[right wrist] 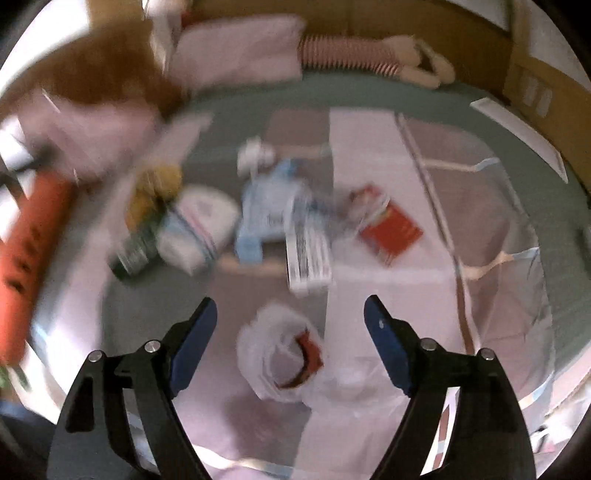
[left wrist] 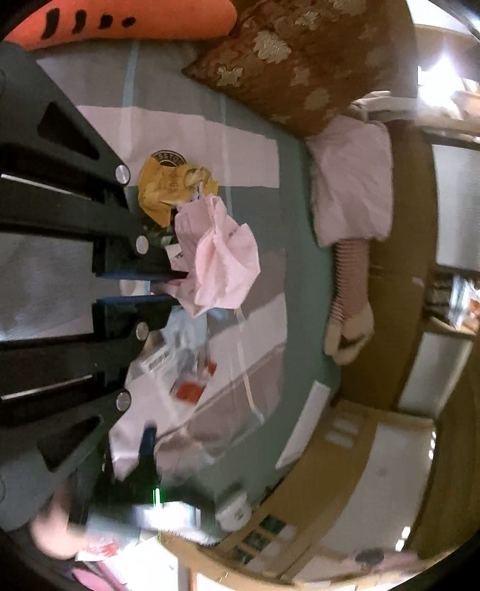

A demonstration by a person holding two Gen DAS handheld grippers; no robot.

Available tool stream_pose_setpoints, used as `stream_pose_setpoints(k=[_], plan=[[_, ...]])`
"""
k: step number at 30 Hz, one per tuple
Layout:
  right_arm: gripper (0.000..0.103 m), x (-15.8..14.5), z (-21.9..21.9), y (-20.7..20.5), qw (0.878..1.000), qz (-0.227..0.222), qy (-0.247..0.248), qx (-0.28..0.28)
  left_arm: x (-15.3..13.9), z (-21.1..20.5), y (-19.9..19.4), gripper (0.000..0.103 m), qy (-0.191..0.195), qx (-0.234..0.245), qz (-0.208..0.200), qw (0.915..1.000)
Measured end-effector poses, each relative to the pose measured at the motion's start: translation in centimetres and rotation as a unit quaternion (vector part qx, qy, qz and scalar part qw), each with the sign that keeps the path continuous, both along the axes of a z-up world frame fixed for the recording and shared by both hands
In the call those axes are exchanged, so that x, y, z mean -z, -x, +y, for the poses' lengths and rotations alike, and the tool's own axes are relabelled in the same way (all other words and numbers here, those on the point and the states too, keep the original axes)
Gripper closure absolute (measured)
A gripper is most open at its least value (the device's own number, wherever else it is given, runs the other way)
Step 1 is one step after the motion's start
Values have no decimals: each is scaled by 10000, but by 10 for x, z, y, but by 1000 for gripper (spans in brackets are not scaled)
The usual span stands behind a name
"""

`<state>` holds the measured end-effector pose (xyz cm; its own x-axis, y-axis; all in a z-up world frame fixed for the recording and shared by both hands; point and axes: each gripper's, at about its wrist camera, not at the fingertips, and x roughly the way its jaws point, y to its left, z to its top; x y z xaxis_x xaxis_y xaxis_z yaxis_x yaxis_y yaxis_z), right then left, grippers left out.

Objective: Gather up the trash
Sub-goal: 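Grasp the white plastic bag with the right tool while the left tool grasps pink tissue, then carry both items over the white trash basket and open both tools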

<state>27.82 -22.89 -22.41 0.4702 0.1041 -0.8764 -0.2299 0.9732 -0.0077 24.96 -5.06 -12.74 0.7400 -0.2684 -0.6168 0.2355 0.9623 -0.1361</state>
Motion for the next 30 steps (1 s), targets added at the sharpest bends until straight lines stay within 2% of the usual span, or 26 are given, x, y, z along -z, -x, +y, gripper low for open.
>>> stream_pose_setpoints(k=[2,3,4,5,7,11,14,16,18,22,30], plan=[[23,24,5,-5,9990,361,267,-35,-4,3,22,96,46,63,-81,9999],[34,33,5,-7,9980,546,308,-59,-4,5,31,96,39,85,-123,9999],[62,41,5,-8,9965,776,288,-107,-4,5,39,96,17,90,-147,9999],[69,43,4,-7,9960,866,196,-98,-3,8,45,96,-1,84,-163,9998],[76,28,4,1,9976,674,118,-111,4,16,58,96,18,68,-92,9999],[78,-28,4,38,9978,-205,-576,-257,13,24,75,96,44,4,36,10000],[78,-56,-4,73,9892,-879,-1159,-186,17,27,80,96,96,2,97,9999],[78,-68,-7,96,9839,-1285,-1240,-106,19,24,81,96,76,22,112,9999],[78,-72,-5,104,9812,-1495,-1215,-78,18,23,82,96,104,10,108,9999],[78,-78,-1,103,9795,-1616,-1203,-88,20,19,79,96,228,17,170,9996],[78,-73,0,103,9804,-1530,-1240,-104,28,8,78,95,62,103,235,9997]])
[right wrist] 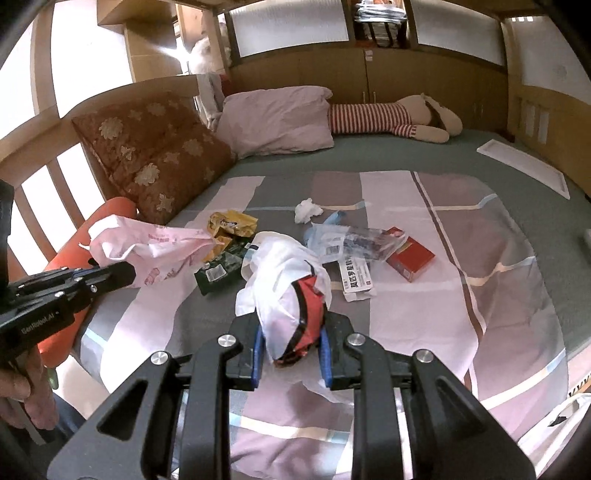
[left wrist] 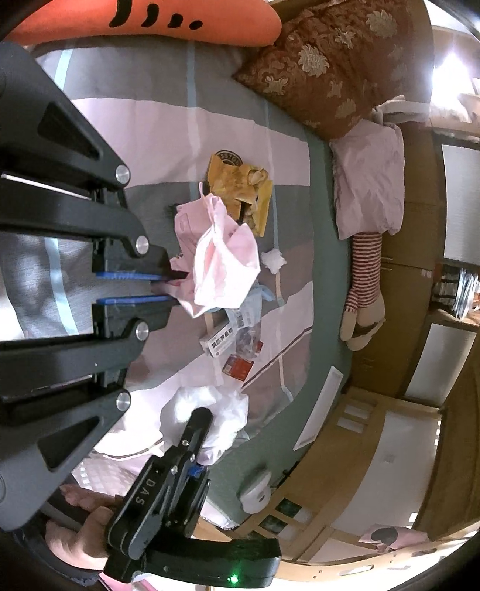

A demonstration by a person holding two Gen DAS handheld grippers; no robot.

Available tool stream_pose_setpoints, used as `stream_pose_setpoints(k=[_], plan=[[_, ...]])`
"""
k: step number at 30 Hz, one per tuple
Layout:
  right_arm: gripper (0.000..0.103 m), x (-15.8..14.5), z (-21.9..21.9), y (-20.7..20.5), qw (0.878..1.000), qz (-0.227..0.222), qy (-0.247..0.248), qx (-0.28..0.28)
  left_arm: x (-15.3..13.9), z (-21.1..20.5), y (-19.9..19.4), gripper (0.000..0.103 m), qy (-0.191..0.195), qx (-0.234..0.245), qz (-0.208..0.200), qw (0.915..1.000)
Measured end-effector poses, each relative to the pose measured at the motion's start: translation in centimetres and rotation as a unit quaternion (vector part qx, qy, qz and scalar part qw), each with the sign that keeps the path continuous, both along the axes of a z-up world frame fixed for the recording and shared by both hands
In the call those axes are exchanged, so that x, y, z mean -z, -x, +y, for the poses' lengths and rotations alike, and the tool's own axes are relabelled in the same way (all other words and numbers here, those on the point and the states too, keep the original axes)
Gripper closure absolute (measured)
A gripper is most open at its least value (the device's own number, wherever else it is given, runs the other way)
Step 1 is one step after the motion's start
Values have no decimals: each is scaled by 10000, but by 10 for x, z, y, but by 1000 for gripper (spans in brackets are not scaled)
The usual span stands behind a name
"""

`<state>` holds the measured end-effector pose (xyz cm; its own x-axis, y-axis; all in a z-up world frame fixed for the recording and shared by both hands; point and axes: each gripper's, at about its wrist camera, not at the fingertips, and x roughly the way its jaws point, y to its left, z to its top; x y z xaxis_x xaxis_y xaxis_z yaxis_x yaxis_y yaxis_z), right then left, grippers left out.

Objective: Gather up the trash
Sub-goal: 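Carry both items over the white trash basket and open both tools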

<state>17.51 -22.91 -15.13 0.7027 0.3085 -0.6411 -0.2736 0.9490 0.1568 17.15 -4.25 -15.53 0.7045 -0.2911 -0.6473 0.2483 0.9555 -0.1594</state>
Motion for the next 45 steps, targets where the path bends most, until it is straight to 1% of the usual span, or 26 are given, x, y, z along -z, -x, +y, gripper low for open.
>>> stream_pose_setpoints(k=[17,22,25,27,30,32,35,36,38,39,40,41,42,43,44,45], plan=[[78,2,-1,-1,10000,36,-11,23,4,-1,-3,95,-74,-9,47,10000],[78,-7,-15,3,9997,-65,-184,136,6,-5,-3,95,-125,51,39,9999],[78,-24,-32,20,9991,-256,-273,223,7,-10,-2,95,-156,150,3,9998],[78,-36,-52,44,9982,-409,-245,376,7,-15,0,95,-183,285,-32,9994],[78,-48,-101,90,9948,-547,-142,848,9,-26,6,95,-220,602,-45,9979],[78,-49,-134,118,9909,-545,-10,1231,10,-37,12,95,-242,845,-48,9961],[78,-40,-183,160,9816,-352,190,1869,8,-61,23,95,-208,1283,-100,9915],[78,-33,-199,173,9773,-257,215,2091,6,-75,29,95,-155,1527,-91,9881],[77,-17,-223,190,9708,-15,254,2385,2,-97,37,95,-76,1864,-83,9824],[72,-10,-232,197,9678,87,272,2500,-1,-115,45,95,-88,2107,-105,9775],[60,1,-244,204,9637,257,288,2642,-3,-133,54,95,-127,2341,-151,9720],[56,5,-249,208,9614,317,278,2720,-5,-148,62,95,-165,2540,-186,9669],[50,8,-255,213,9587,332,250,2814,-6,-168,72,95,-219,2792,-194,9598],[45,7,-261,217,9559,309,226,2911,-6,-190,82,95,-258,3035,-164,9524],[41,0,-265,223,9517,179,228,3056,-6,-204,88,95,-252,3182,-125,9476],[34,-8,-268,229,9472,3,233,3197,-7,-224,96,95,-212,3389,-49,9406]])
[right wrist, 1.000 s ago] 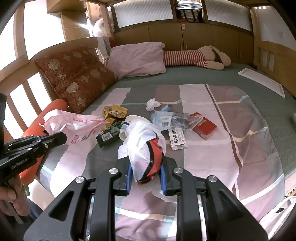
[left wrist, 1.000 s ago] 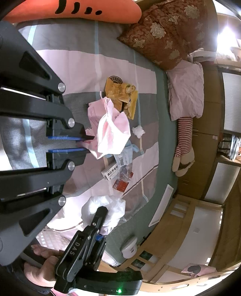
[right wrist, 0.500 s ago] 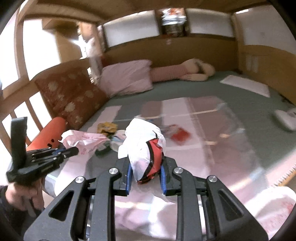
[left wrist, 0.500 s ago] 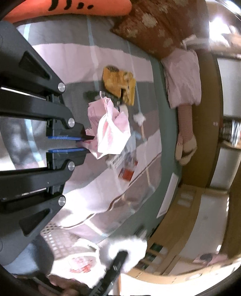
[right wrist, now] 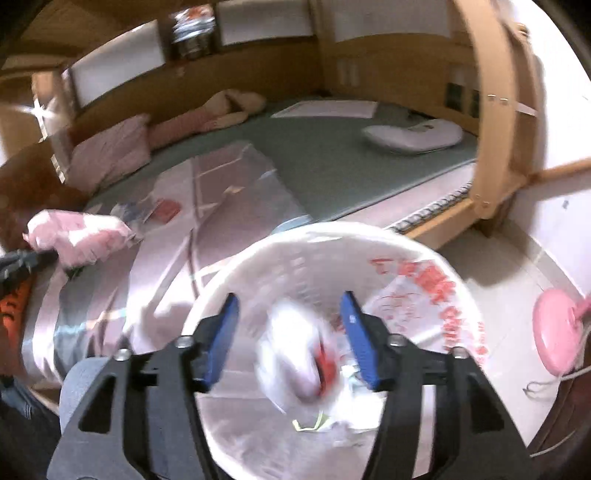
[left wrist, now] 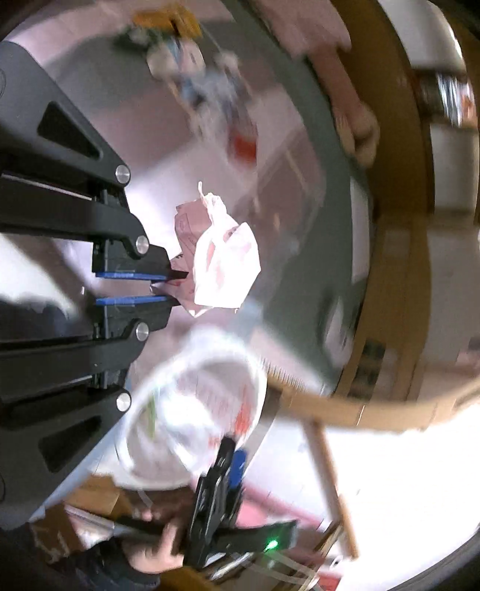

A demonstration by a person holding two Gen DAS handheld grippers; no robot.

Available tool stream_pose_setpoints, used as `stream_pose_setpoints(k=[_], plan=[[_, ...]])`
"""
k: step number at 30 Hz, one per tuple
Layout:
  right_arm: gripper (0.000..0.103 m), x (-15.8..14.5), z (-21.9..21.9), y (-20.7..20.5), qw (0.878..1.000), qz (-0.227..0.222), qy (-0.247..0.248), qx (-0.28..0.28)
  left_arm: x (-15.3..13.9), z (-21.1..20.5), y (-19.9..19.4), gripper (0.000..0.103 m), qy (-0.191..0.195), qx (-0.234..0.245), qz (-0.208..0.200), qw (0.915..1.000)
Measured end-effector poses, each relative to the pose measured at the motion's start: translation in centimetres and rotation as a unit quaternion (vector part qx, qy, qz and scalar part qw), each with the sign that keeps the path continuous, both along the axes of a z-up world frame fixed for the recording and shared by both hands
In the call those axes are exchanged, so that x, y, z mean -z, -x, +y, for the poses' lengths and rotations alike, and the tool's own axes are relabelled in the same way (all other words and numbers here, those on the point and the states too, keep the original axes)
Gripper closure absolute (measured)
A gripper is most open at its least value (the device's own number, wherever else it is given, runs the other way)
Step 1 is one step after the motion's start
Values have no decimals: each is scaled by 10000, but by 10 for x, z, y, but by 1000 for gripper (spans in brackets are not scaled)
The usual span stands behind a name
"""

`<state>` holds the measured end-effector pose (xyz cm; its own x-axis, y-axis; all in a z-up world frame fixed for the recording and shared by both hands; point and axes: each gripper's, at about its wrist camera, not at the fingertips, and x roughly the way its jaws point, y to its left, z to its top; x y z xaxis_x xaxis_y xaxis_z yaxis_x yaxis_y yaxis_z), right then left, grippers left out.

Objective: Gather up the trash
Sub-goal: 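Carry both items over the white trash basket and open both tools, then return both open tools over the bed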

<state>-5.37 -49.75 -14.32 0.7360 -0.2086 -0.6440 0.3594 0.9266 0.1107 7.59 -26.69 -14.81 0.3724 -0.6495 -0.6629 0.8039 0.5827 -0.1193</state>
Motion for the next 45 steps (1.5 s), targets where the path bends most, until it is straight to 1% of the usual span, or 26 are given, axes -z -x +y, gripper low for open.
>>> stream_pose_setpoints(k=[1,3,4,5,6,7,8,9,11,13,15,18,20,23,25,26,29,30,32,33,34,36,37,39,43,45], plan=[[28,-11,-2,8,9995,-267,59,169,-2,-20,7,95,38,220,105,9997],[22,-38,-12,29,9938,-977,85,514,-3,-52,20,95,90,538,216,9983],[19,-47,-14,35,9912,-1173,89,603,-4,-70,26,94,91,706,271,9971],[19,-59,-17,42,9874,-1423,94,692,-3,-82,29,92,82,832,345,9959],[18,-67,-19,45,9852,-1554,95,722,0,-101,33,83,36,1022,489,9936],[16,-74,-18,45,9836,-1650,92,726,2,-109,36,70,4,1120,558,9921],[16,-79,-17,46,9819,-1751,98,718,5,-120,37,24,-89,1209,638,9906],[16,-82,-15,45,9810,-1811,100,696,6,-123,39,6,-111,1182,628,9909],[14,-84,-8,41,9809,-1859,71,570,3,-116,35,6,23,911,480,9947],[14,-81,-1,32,9825,-1811,62,437,-4,-90,22,6,223,704,536,9958],[14,-73,13,18,9858,-1665,26,219,-13,-57,3,6,327,341,458,9978],[14,-64,36,-13,9888,-1481,-145,-146,-29,7,-27,5,387,-510,144,9978],[14,-58,59,-37,9894,-1366,-167,-471,-38,50,-43,4,355,-1139,-111,9928],[14,-53,103,-76,9864,-1226,-178,-1076,-44,116,-58,4,217,-2093,-578,9759],[14,-53,134,-98,9814,-1194,-243,-1483,-41,155,-61,4,101,-2672,-849,9598],[14,-53,153,-112,9774,-1204,-240,-1718,-36,175,-60,4,104,-2941,-938,9511],[14,-54,199,-146,9683,-1176,-185,-2196,-17,214,-63,3,197,-3473,-969,9325],[14,-53,212,-157,9651,-1183,-217,-2327,-11,220,-65,3,155,-3588,-951,9284],[14,-51,230,-176,9609,-1203,-217,-2486,0,226,-75,3,-216,-3854,-777,9192],[14,-49,237,-183,9599,-1196,-185,-2528,0,227,-79,3,-309,-3888,-687,9182],[14,-46,243,-191,9593,-1197,-147,-2553,-2,230,-79,3,-200,-3858,-674,9199],[14,-32,251,-198,9595,-1207,-31,-2547,-4,238,-78,3,-14,-3885,-630,9193],[14,-23,252,-200,9611,-1096,17,-2536,-4,237,-79,3,2,-3883,-588,9197],[14,-5,251,-207,9661,-523,-84,-2526,0,237,-83,3,12,-3840,-455,9222],[14,-9,250,-199,9638,-702,3,-2572,5,236,-86,3,62,-3793,-314,9247],[14,-6,249,-201,9652,-630,-79,-2538,8,232,-88,3,54,-3789,-289,9250]])
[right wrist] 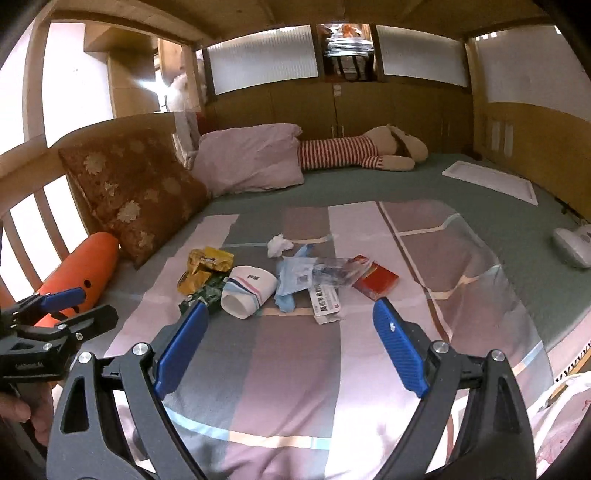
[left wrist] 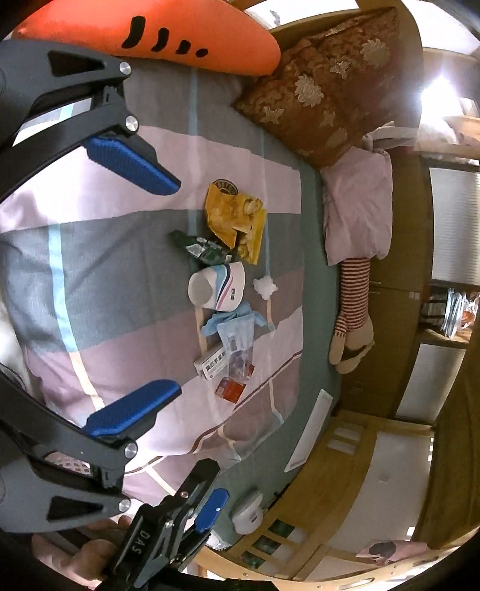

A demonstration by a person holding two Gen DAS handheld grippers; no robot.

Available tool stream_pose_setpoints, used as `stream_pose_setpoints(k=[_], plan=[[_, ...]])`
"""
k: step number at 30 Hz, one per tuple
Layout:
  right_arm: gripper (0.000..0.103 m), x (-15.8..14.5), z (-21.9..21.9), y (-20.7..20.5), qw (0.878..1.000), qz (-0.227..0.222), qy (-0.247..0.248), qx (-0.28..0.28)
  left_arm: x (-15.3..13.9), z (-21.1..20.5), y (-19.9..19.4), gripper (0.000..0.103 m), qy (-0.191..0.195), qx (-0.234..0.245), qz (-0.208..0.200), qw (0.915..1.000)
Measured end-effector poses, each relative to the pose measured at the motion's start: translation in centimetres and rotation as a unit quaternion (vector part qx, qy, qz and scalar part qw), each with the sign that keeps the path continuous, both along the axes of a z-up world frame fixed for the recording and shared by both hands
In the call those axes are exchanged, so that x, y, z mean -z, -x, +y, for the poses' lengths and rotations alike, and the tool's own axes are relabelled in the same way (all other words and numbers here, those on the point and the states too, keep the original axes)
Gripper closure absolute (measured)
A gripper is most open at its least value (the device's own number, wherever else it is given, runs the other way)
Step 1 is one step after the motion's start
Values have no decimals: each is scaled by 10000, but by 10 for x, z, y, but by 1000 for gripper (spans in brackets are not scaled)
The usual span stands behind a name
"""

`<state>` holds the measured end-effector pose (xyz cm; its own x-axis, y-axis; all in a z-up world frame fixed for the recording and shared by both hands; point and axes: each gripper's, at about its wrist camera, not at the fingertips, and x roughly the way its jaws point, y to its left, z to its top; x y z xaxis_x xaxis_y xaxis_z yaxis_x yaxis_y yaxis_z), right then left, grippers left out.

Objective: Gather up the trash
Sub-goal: 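Return both open tools over the bed, then grasp the clear plastic bag with the right tool while the left tool grasps white tissue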

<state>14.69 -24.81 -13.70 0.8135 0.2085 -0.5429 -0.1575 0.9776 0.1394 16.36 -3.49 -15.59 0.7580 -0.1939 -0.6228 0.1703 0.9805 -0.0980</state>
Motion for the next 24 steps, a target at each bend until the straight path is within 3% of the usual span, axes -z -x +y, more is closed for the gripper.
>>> stream_pose_setpoints(k=[14,20,24], plan=[[14,5,0,-9,9998,127,-137,-16,4,-1,0,3,-30,61,50,10000],[14,18,-23,-54,9929,687,-970,49,5,-1,0,3,-11,17,81,10000],[17,45,-43,-106,9770,1257,-1703,250,2,0,0,3,24,-20,67,10000]])
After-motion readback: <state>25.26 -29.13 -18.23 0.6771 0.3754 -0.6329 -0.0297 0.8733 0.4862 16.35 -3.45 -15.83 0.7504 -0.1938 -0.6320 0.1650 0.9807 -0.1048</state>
